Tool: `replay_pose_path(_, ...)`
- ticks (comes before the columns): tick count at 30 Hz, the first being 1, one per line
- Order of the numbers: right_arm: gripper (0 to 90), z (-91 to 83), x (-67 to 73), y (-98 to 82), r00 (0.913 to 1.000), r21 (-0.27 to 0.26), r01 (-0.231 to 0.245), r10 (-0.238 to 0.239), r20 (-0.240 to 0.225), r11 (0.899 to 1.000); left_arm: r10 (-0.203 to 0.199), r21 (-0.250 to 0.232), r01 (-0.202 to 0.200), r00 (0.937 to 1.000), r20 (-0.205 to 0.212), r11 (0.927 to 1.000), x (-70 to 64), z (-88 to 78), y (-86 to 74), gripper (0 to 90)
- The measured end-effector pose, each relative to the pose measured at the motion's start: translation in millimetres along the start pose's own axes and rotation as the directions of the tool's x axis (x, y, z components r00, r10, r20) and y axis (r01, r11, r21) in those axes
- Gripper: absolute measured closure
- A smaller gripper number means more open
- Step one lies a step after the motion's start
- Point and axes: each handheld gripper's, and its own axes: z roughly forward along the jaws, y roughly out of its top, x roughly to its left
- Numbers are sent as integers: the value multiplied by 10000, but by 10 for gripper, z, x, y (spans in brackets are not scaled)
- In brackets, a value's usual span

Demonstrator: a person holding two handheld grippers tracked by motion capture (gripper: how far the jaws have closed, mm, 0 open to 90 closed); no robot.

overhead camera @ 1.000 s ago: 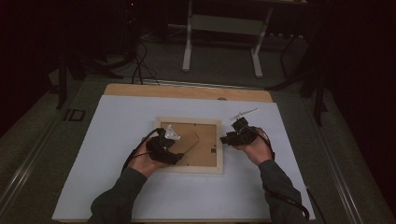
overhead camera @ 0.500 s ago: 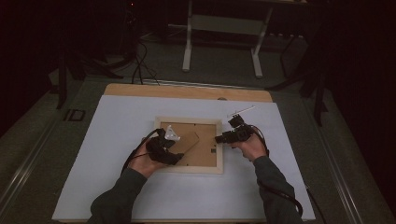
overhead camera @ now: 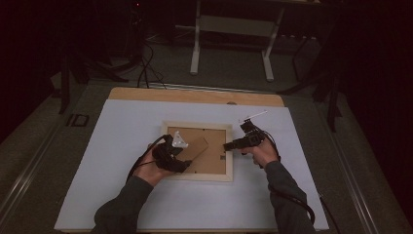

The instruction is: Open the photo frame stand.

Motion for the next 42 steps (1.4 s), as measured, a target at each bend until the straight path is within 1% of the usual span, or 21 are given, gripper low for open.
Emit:
replay_pose_path(5, 524, 31, -60, -32, 9970, -46, -446, 442, -643, 9990, -14, -15, 14, 10000, 30, 10000, 6, -1, -5, 398)
replay_pose_path(7, 532, 29, -62, -38, 9963, -86, -510, 503, -692, 9987, -21, -50, 22, 10000, 85, 10000, 12, -5, -7, 398)
replay_pose_path(11, 540, 14, -46, -51, 9963, -180, -568, 555, -655, 9982, -121, -20, 121, 9996, 247, 9999, 29, -14, -9, 396)
replay_pose_path(12, 541, 11, -42, -55, 9962, -211, -588, 573, -656, 9980, -279, -43, 281, 9989, 389, 9996, 44, -16, -12, 396)
replay_pose_path(19, 543, 16, -23, -70, 9969, -465, -616, 592, -518, 9970, -717, -16, 721, 9931, 927, 9974, 115, -13, -19, 394)
replay_pose_path(21, 543, 15, -19, -70, 9971, -477, -616, 593, -483, 9970, -717, -16, 721, 9931, 927, 9974, 115, -13, -19, 394)
replay_pose_path(22, 543, 14, -10, -69, 9976, -502, -581, 561, -402, 9970, -1077, 8, 1086, 9844, 1392, 9941, 167, -18, -25, 396)
replay_pose_path(24, 543, 10, -5, -71, 9980, -538, -524, 504, -371, 9972, -1424, 28, 1443, 9724, 1851, 9895, 218, -20, -34, 382)
replay_pose_path(25, 543, 7, -3, -71, 9983, -543, -494, 475, -352, 9973, -1551, -9, 1584, 9683, 1957, 9874, 234, -23, -37, 382)
replay_pose_path(26, 543, 4, -1, -71, 9983, -541, -480, 462, -345, 9974, -1741, -44, 1793, 9607, 2162, 9838, 263, -29, -42, 382)
replay_pose_path(27, 543, 4, -1, -71, 9983, -541, -480, 462, -345, 9974, -1741, -44, 1793, 9607, 2162, 9838, 263, -29, -42, 382)
replay_pose_path(28, 543, 3, 1, -72, 9984, -556, -474, 455, -349, 9973, -1836, -90, 1906, 9561, 2283, 9816, 288, -35, -45, 382)
replay_pose_path(29, 543, 1, 2, -73, 9983, -558, -476, 457, -349, 9973, -2045, -82, 2134, 9458, 2524, 9769, 323, -37, -48, 382)
replay_pose_path(30, 543, 0, 2, -74, 9984, -559, -479, 460, -344, 9973, -2078, -44, 2166, 9420, 2634, 9762, 339, -35, -50, 382)
replay_pose_path(31, 543, -1, 3, -74, 9983, -556, -479, 460, -346, 9973, -2246, 8, 2336, 9344, 2766, 9723, 361, -24, -54, 382)
replay_pose_path(33, 542, -2, 5, -77, 9983, -569, -496, 477, -341, 9971, -2556, 273, 2576, 9304, 2628, 9659, 408, 9, -64, 382)
replay_pose_path(35, 542, -4, 4, -81, 9982, -595, -503, 483, -357, 9970, -2709, 350, 2726, 9185, 2881, 9615, 431, 31, -74, 409)
replay_pose_path(37, 541, -7, 2, -85, 9982, -608, -509, 488, -358, 9969, -2752, 411, 2757, 9142, 2975, 9604, 435, 42, -72, 432)
replay_pose_path(39, 541, -8, -1, -90, 9982, -628, -512, 491, -353, 9967, -2795, 503, 2782, 9063, 3169, 9592, 436, 53, -68, 451)
replay_pose_path(40, 541, -9, -2, -93, 9982, -640, -509, 487, -359, 9966, -2777, 541, 2753, 9044, 3240, 9598, 437, 57, -66, 464)
replay_pose_path(42, 541, -14, 0, -96, 9983, -660, -494, 472, -353, 9966, -2808, 637, 2762, 8957, 3448, 9590, 433, 74, -64, 489)
